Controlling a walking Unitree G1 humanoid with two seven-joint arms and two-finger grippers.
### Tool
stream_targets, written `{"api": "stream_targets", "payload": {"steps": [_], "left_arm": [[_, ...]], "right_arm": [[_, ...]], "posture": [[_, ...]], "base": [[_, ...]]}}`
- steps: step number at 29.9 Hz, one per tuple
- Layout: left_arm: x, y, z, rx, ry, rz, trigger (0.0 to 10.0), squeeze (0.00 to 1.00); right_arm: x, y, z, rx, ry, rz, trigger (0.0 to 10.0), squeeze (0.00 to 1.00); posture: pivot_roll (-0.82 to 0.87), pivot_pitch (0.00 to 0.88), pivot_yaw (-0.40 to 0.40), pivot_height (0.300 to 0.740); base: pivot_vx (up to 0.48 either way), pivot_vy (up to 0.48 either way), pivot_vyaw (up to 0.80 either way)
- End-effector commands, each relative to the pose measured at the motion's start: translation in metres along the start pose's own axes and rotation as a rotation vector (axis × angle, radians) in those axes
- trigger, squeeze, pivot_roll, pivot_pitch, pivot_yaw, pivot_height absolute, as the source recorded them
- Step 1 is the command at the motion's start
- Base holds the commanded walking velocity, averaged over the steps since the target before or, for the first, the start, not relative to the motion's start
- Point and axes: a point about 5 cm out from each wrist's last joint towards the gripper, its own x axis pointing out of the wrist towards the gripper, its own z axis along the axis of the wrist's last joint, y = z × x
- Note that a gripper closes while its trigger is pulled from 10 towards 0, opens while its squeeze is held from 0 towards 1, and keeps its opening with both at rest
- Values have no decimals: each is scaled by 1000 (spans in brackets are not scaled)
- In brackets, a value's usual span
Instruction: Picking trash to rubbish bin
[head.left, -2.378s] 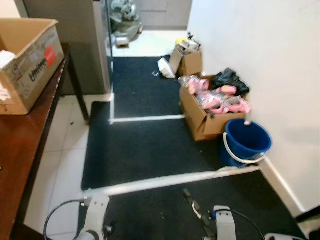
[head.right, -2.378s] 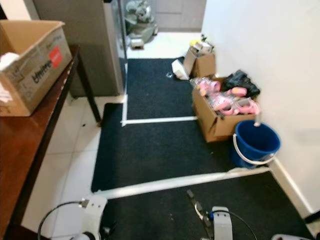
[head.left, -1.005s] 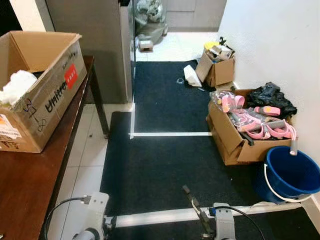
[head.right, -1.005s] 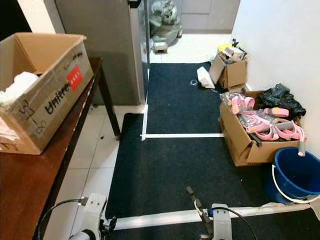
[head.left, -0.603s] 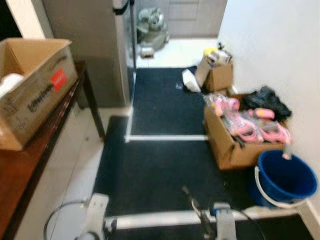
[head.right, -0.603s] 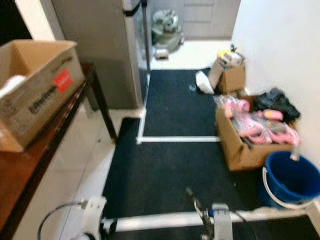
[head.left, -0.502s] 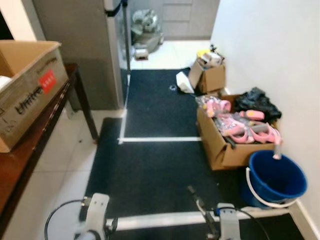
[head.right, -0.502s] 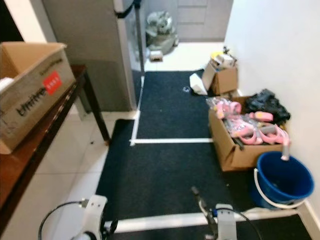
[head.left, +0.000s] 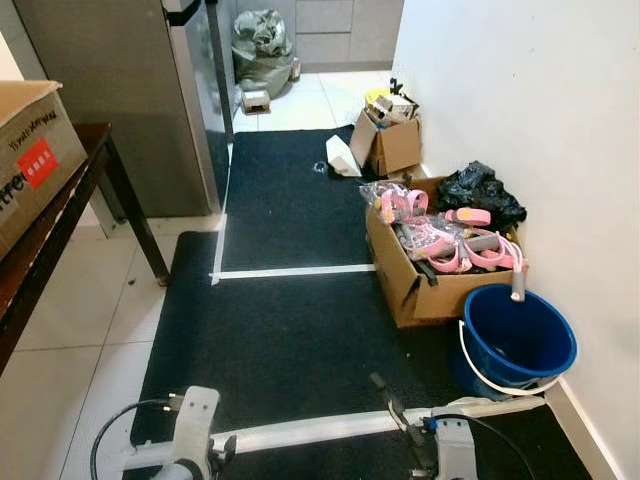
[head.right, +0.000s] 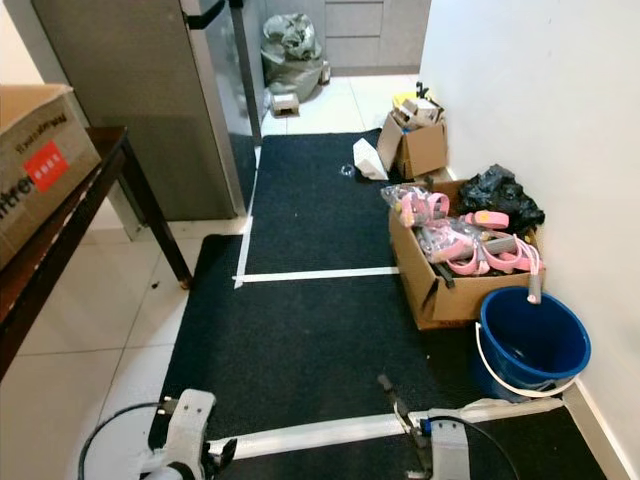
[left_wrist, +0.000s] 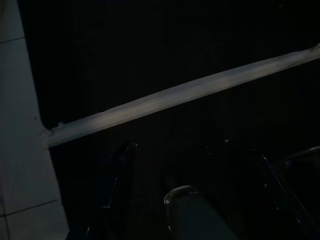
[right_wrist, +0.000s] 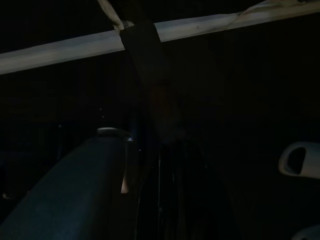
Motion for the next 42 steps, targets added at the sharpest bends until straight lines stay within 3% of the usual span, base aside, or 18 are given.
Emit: {"api": "stream_targets", "payload": {"steps": [1,16,42], "left_arm": [[-3,4,-7,-13,29,23,10000,0],[-1,-2,-3,8,2,-6,10000,0],[1,-8,1,15,-10,-45,10000,0]], "right_arm": [[0,5,-6,9,19,11,10000,0],[0,5,-6,15,19,11,10000,0],[0,5,-4,16,14,9,10000,0]], "posture": [[-40,93,0,740],[-39,102,1,740],[-45,102,3,740]], "base": [[0,0,0],[0,0,0],[456,0,0]]}}
